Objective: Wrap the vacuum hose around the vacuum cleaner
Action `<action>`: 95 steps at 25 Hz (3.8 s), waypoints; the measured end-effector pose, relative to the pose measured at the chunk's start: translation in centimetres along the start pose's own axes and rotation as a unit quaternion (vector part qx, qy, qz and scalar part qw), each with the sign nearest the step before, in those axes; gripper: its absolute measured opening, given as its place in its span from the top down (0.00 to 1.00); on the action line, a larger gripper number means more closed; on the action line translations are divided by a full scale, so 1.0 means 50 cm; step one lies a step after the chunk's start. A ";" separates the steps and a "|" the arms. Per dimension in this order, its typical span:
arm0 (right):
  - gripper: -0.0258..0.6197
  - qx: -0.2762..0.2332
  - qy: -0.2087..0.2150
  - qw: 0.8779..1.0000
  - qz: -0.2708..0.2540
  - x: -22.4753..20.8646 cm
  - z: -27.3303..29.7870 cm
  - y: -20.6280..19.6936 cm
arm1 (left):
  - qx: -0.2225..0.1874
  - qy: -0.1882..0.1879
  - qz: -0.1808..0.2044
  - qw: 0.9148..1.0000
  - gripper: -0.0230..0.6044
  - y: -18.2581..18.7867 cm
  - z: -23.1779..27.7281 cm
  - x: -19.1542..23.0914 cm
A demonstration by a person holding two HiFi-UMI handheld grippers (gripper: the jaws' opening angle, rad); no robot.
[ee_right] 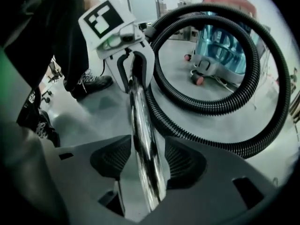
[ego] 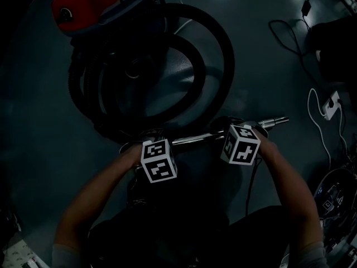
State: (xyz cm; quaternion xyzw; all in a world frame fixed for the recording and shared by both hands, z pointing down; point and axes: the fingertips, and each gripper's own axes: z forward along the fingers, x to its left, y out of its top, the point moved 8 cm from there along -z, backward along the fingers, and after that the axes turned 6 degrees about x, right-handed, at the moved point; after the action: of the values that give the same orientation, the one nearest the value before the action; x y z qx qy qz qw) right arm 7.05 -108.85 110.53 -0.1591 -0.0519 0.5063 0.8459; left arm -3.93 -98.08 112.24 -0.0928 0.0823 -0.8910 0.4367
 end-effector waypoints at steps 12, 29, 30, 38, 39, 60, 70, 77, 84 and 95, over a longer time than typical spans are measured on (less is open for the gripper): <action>0.64 -0.015 0.004 1.000 0.026 0.025 0.005 -0.025 | -0.041 -0.008 -0.050 0.998 0.67 0.027 -0.049 -0.004; 0.95 -0.006 -0.049 0.990 0.133 0.017 -0.013 -0.010 | -0.097 0.058 -0.117 0.987 0.95 0.021 -0.098 0.024; 0.95 -0.005 -0.066 0.988 0.141 0.020 -0.021 -0.006 | -0.099 0.059 -0.123 0.986 0.95 0.016 -0.108 0.021; 0.95 -0.092 -0.109 0.968 0.204 0.083 -0.127 0.036 | -0.096 0.056 -0.124 0.986 0.95 0.015 -0.241 -0.029; 0.95 -0.104 -0.108 0.963 0.226 0.090 -0.143 0.037 | -0.095 0.056 -0.122 0.986 0.95 0.020 -0.263 -0.035; 0.95 -0.238 -0.026 0.899 0.366 0.345 -0.744 0.336 | -0.121 -0.021 -0.214 0.969 0.95 0.055 -0.864 -0.244; 0.95 -0.245 -0.065 0.923 0.291 0.466 -1.013 0.439 | -0.189 0.022 -0.223 0.956 0.95 0.106 -1.183 -0.390; 0.95 -0.324 -0.136 0.908 0.226 0.451 -1.176 0.484 | -0.249 0.101 -0.287 0.919 0.95 0.134 -1.337 -0.436; 0.95 -0.388 -0.190 0.878 0.205 0.422 -1.306 0.488 | -0.265 0.190 -0.319 0.890 0.95 0.184 -1.469 -0.467; 0.95 -0.383 -0.212 0.877 0.201 0.438 -1.261 0.419 | -0.264 0.220 -0.334 0.878 0.95 0.189 -1.513 -0.534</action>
State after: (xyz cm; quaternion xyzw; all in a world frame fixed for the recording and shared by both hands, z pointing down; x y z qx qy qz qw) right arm 15.71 -94.25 42.67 -0.3662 -0.3865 0.6276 0.5680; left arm 1.36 -77.64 34.26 -0.0282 0.3724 -0.9266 0.0435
